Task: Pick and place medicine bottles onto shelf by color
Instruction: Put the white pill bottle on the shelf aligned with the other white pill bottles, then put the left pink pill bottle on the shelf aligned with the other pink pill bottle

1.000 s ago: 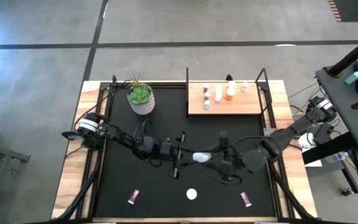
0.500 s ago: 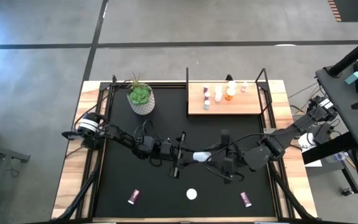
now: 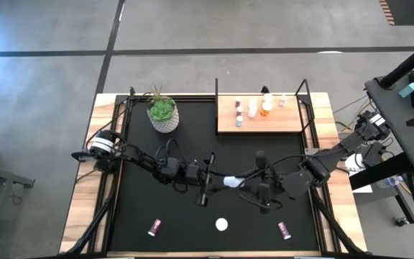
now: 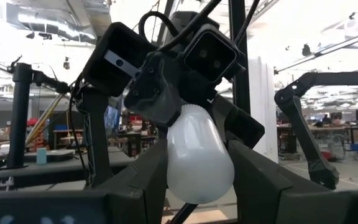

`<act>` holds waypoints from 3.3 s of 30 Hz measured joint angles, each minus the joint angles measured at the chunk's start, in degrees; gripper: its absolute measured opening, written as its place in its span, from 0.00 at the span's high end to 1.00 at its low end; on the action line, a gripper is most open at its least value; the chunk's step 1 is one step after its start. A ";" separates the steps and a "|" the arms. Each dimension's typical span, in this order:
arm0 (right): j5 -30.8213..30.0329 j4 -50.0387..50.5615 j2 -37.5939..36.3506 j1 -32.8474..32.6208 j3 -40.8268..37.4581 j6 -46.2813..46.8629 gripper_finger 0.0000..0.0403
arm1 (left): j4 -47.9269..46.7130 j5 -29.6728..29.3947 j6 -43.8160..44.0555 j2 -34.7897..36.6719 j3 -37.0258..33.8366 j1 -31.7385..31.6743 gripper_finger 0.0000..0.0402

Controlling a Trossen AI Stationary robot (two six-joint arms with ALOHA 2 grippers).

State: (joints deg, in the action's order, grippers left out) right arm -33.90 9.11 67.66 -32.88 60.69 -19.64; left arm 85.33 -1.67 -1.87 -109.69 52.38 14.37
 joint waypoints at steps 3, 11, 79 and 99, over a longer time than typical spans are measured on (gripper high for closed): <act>0.12 1.21 0.00 0.00 0.00 1.02 0.69 | -1.31 -0.31 0.98 0.00 0.00 0.00 0.65; -0.54 1.72 -0.07 0.26 -0.02 2.21 0.68 | -3.17 -4.68 4.72 -0.02 0.04 -0.07 0.51; 24.71 42.75 21.76 61.02 9.55 31.58 0.66 | -35.37 -24.50 16.00 2.69 -2.29 -0.66 0.40; 24.73 42.55 19.59 61.05 9.40 29.38 0.49 | -35.35 -24.50 16.02 2.69 -2.32 -0.66 0.40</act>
State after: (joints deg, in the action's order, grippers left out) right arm -9.17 51.66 87.25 28.16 70.08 9.74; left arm 49.98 -26.17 14.15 -107.00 50.06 13.72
